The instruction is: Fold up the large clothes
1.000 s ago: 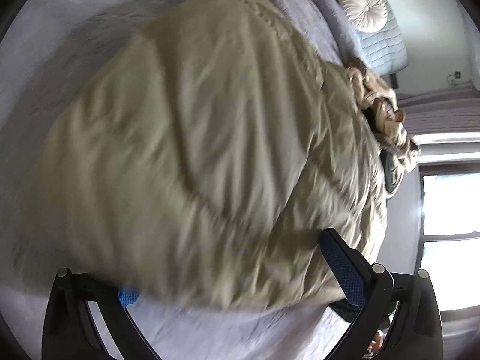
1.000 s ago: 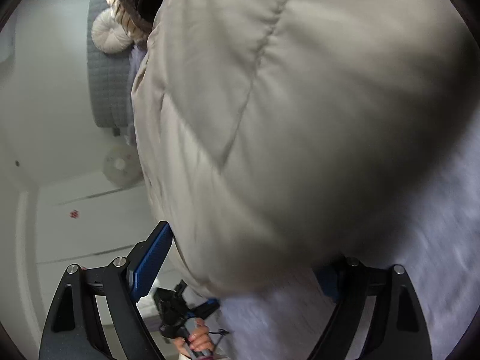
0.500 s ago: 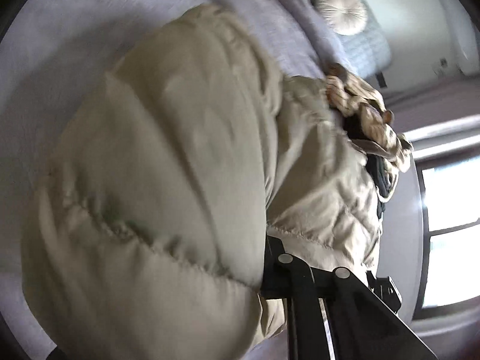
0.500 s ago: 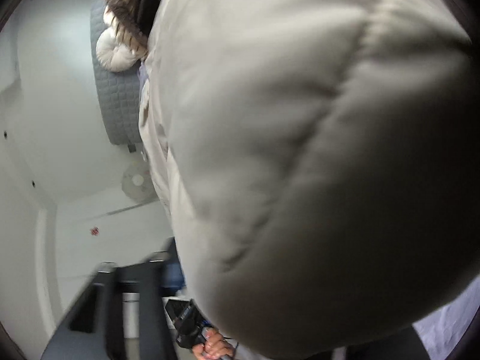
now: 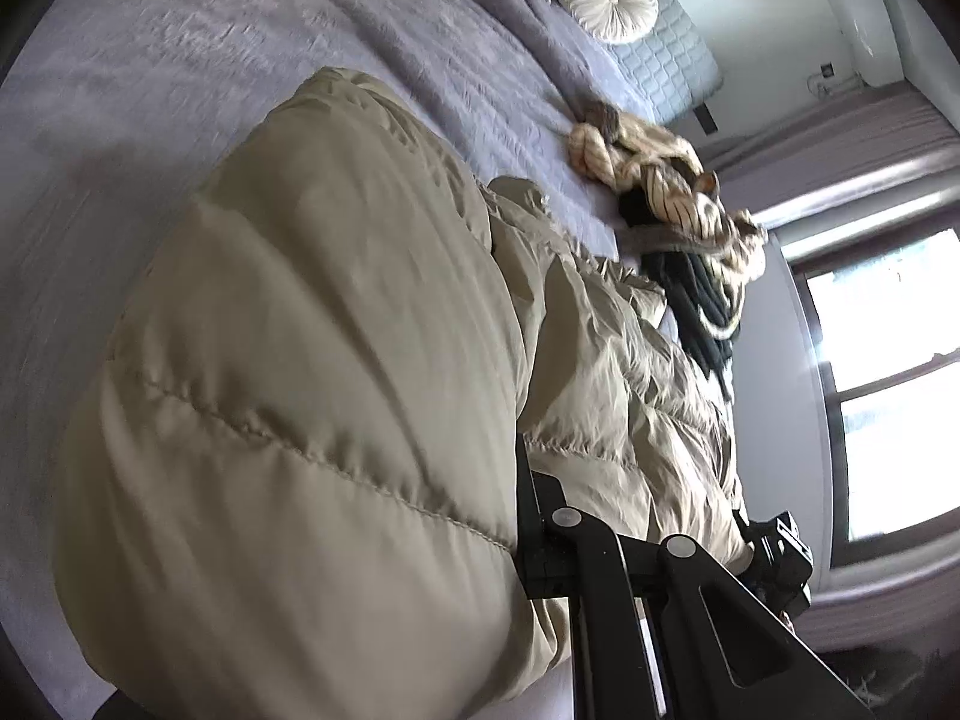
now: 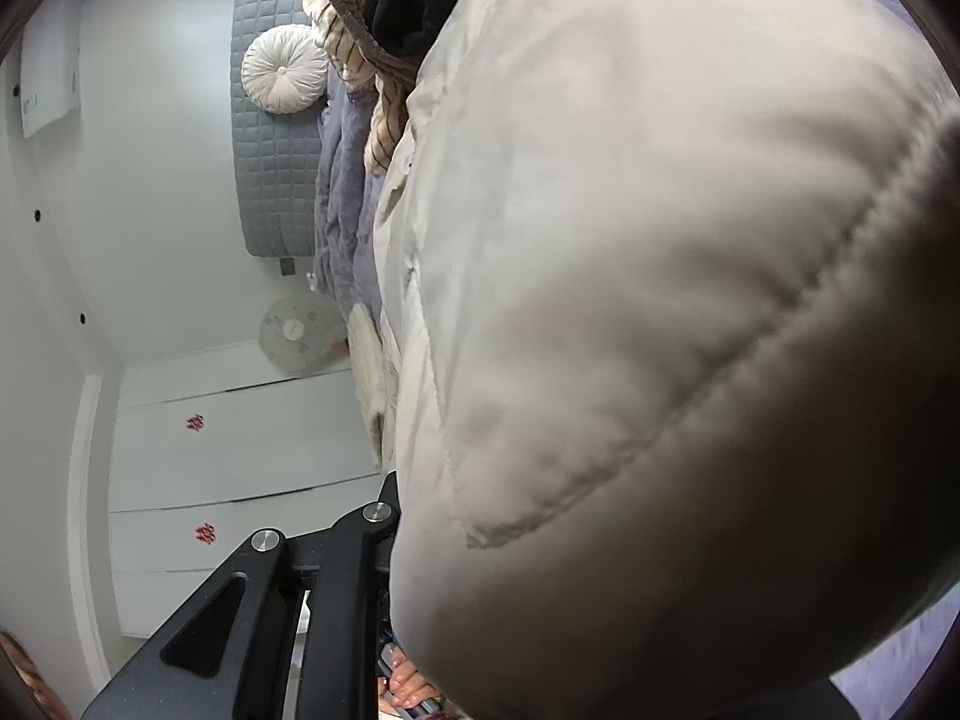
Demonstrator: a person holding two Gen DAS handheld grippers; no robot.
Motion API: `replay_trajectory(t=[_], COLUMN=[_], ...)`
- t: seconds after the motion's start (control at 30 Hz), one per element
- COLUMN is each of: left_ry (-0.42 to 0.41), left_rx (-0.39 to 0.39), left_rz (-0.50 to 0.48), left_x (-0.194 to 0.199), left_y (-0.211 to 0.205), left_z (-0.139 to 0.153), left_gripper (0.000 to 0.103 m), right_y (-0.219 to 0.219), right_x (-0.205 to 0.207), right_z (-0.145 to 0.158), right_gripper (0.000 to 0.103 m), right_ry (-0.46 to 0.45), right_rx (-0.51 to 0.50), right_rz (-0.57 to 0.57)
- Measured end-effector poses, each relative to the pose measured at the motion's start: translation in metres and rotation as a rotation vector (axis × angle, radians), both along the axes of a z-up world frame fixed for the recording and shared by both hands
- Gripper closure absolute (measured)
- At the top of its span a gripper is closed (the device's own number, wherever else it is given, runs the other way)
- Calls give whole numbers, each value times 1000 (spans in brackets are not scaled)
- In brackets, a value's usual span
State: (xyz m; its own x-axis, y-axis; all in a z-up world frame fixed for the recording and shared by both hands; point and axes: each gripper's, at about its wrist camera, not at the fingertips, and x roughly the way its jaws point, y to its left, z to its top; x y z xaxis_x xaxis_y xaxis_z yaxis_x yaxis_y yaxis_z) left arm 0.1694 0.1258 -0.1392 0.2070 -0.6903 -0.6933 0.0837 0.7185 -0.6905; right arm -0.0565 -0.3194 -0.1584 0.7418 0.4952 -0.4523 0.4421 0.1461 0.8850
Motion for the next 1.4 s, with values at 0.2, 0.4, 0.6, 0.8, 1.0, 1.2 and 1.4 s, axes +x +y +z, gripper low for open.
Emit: replay_trajectory(t=[0.2, 0.4, 0.6, 0.8, 1.0, 1.2, 1.4], left_ry=[81, 115, 161, 144, 99, 44, -20], left_rx=[20, 71, 171, 362, 466, 524, 551], left_rz=[-65, -61, -1, 51, 29, 61, 51], left_x=[-65, -125, -139, -148, -169, -187, -181], left_y=[30, 50, 42, 41, 50, 76, 80], left_z=[-7, -20, -54, -45, -16, 7, 25], left_gripper=[88, 88, 76, 46, 46, 5, 5], right_y=[27, 27, 2, -9, -30, -21, 35], right_x=[-69, -118, -94, -96, -119, -132, -145], right_z=[-2, -12, -29, -15, 26, 62, 75], right_gripper=[82, 80, 70, 45, 22, 22, 19], right_ry=[70, 149, 206, 273, 291, 296, 277], right_rx=[14, 44, 44, 26, -69, -206, -330], right_rz=[-7, 8, 39, 70, 104, 155, 284])
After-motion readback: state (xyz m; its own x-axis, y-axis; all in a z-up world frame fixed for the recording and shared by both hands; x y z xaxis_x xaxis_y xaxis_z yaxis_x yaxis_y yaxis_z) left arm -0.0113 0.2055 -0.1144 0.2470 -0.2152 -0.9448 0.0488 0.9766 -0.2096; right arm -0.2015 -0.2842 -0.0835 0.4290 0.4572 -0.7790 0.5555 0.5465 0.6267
